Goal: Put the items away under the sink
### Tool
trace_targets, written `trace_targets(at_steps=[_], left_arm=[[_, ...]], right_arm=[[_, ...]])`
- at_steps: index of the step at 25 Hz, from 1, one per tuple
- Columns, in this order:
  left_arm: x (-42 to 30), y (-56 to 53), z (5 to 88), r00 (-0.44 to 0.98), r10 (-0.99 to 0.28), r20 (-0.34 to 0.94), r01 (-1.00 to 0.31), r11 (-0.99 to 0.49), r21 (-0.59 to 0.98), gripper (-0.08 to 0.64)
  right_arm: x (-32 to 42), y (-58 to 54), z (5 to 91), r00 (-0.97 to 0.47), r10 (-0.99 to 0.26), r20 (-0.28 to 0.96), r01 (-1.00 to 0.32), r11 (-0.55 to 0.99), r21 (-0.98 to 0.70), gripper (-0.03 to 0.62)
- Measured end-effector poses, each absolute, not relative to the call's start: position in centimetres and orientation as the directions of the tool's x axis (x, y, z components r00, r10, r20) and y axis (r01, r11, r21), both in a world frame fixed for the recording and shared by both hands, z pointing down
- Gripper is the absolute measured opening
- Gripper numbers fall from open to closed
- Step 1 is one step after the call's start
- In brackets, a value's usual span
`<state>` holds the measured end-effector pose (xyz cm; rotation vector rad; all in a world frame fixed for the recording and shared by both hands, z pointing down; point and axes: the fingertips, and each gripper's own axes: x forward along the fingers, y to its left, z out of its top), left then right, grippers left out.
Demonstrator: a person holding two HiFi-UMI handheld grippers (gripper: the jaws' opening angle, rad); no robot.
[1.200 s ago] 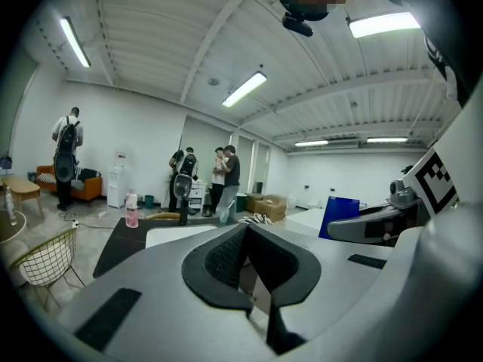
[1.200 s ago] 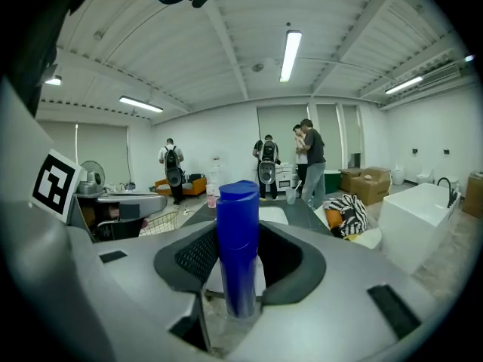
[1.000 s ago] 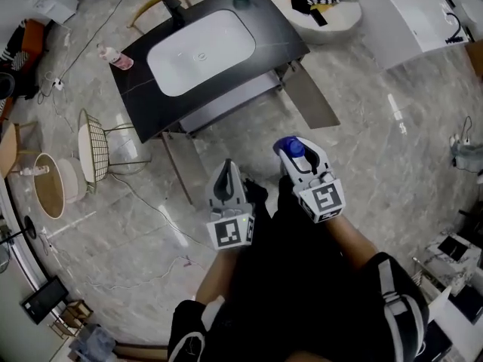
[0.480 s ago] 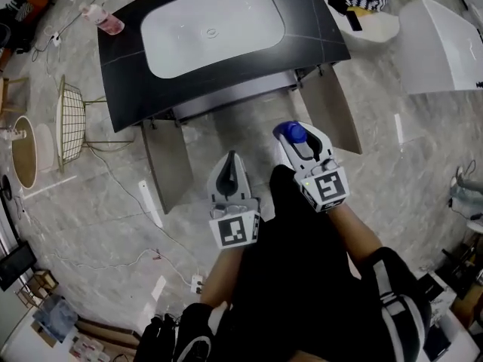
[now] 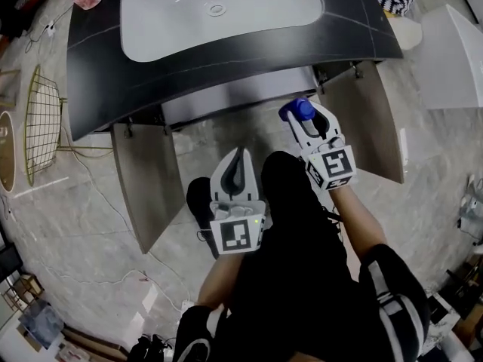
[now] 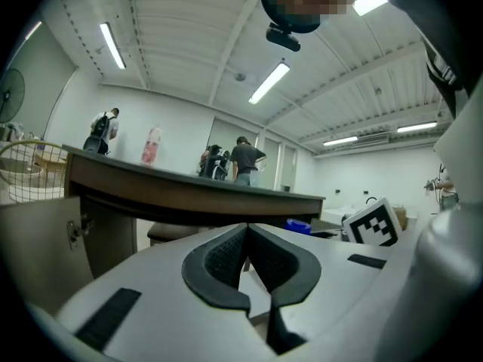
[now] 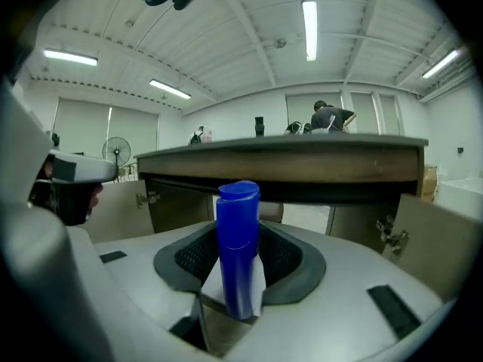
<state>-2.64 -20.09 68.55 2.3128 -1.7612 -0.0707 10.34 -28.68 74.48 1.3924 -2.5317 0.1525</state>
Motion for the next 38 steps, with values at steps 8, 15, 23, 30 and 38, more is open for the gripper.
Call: trace_targets(at_steps=[8,15,23,30,38], left_arm=[[-2.1,-19.6,77.2,0.271,-0.962,0.04,-0.949,-0.26,0.179,0.015],[-1.4,-18.5,79.0,0.262,-0.965,0.013,-0.951,-0.256,0.173,0.015],[-0.6,-18.7,79.4,0.259,-0.966,0.01,-0.953,-0.254,0.164,0.015],[-0.6,-18.9,81.2,0.244,-0.968,0.058,-0.958,-0.231,0.169,0.015],[-0.5,-19.5,81.7,0.235,-0.97,0.057,-0.961,-0.223,0.166,0.015]], right_arm=[[10.7,-35.2,88.1,-0.49,-0.837,0.243,-0.853,0.518,0.065,0.155],[11.2,-39.1,95.3,-0.454,-0.846,0.281,-0.861,0.498,0.109,0.155],[11.2,-42.6,100.5,-0.458,-0.837,0.299,-0.85,0.511,0.127,0.155],[11.6,-44.3,104.3,-0.433,-0.836,0.337,-0.865,0.491,0.106,0.155],[11.9,-44.8,105.5,-0.438,-0.84,0.321,-0.872,0.484,0.076,0.155]])
